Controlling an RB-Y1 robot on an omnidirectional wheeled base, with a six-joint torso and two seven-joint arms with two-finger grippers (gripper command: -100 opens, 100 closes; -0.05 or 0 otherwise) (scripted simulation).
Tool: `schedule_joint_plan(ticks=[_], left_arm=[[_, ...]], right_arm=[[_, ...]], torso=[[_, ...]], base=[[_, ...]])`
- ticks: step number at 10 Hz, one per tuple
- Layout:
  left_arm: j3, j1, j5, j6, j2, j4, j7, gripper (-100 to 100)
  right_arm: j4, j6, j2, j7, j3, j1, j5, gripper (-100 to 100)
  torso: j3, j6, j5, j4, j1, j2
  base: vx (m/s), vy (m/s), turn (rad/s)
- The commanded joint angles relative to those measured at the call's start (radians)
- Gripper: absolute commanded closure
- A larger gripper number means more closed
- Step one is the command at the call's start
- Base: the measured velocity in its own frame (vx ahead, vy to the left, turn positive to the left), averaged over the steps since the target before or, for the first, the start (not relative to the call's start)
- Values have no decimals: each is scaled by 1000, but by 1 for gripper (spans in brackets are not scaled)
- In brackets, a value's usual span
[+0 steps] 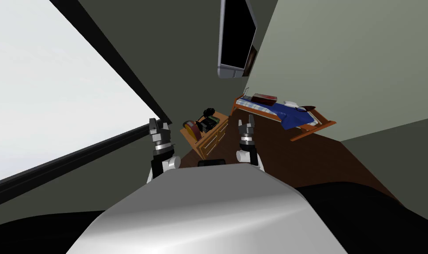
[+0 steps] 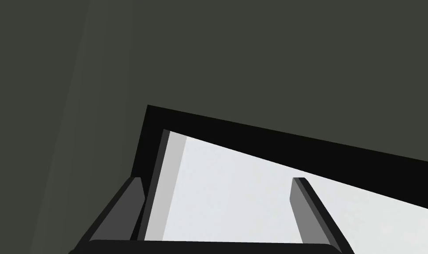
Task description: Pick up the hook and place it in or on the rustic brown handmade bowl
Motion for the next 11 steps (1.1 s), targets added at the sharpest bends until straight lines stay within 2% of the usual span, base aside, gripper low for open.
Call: schedule_joint_plan(ticks=[1, 4, 6, 7, 9, 11], left_arm=[[4, -9, 11, -2, 39, 14, 13, -100], [18, -41, 51, -8, 112, 71, 61, -100], [33, -72, 88, -14, 144, 128, 106, -100], [33, -72, 88, -14, 144, 128, 106, -100], [49, -107, 132, -20, 165, 192, 159, -100], [67, -145, 179, -27, 177, 251, 214, -100]], right_arm=[[0, 0, 0, 0, 0, 0, 0, 0], [0, 0, 0, 0, 0, 0, 0, 0], [0, 0, 0, 0, 0, 0, 0, 0], [0, 0, 0, 0, 0, 0, 0, 0], [0, 0, 0, 0, 0, 0, 0, 0], [0, 0, 0, 0, 0, 0, 0, 0]], torso=[[0, 0, 0, 0, 0, 0], [1, 0, -1, 0, -6, 2], [2, 0, -2, 1, -9, 3], [1, 0, -2, 1, -10, 2], [0, 0, -1, 0, -6, 0], [0, 0, -2, 0, -11, 0]], base=[[-12, -30, -10], [-39, -92, -6], [-40, -147, -14], [-7, -99, 4], [1, -110, -22], [2, -188, -35]])
